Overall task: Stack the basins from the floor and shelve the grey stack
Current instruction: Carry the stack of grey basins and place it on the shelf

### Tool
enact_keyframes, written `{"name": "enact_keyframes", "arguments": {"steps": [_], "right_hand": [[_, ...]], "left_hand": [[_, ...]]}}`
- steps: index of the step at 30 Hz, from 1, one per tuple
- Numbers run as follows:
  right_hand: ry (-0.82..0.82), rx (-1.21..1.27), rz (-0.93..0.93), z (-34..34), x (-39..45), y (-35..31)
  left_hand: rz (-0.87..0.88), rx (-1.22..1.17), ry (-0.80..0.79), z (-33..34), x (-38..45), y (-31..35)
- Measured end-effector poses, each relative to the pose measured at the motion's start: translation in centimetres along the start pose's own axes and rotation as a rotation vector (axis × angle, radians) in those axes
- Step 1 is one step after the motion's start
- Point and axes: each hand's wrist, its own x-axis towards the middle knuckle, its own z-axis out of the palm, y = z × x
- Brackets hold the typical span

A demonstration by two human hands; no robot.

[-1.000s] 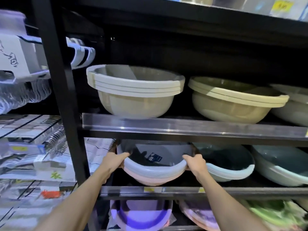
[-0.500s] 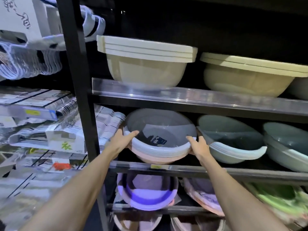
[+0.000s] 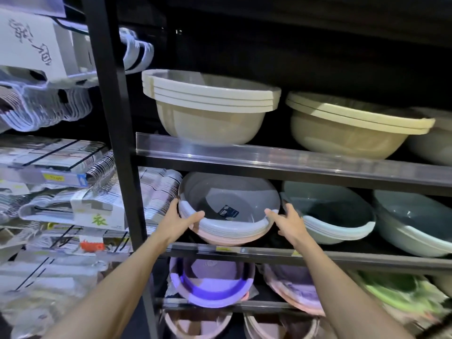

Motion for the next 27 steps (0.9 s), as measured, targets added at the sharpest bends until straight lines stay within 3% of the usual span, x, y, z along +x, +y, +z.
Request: {"name": "enact_keyframes", "arguments": {"steps": [3, 7, 27], "right_hand": [[-0.085, -0.004, -0.035, 0.8, -2.0, 0.6], [-0.126, -0.064, -0.103, 1.7, -3.6, 2.4], [-0.040, -0.051, -0.054, 4.0, -0.3, 1.6]], "left_hand": [[0.043, -0.066, -0.073, 1.3, -2.7, -1.1], [0.078, 0.032, -0.089, 2.4, -4.4, -1.9], [0.036, 0.130, 0.079, 3.4, 1.3, -1.3]]}}
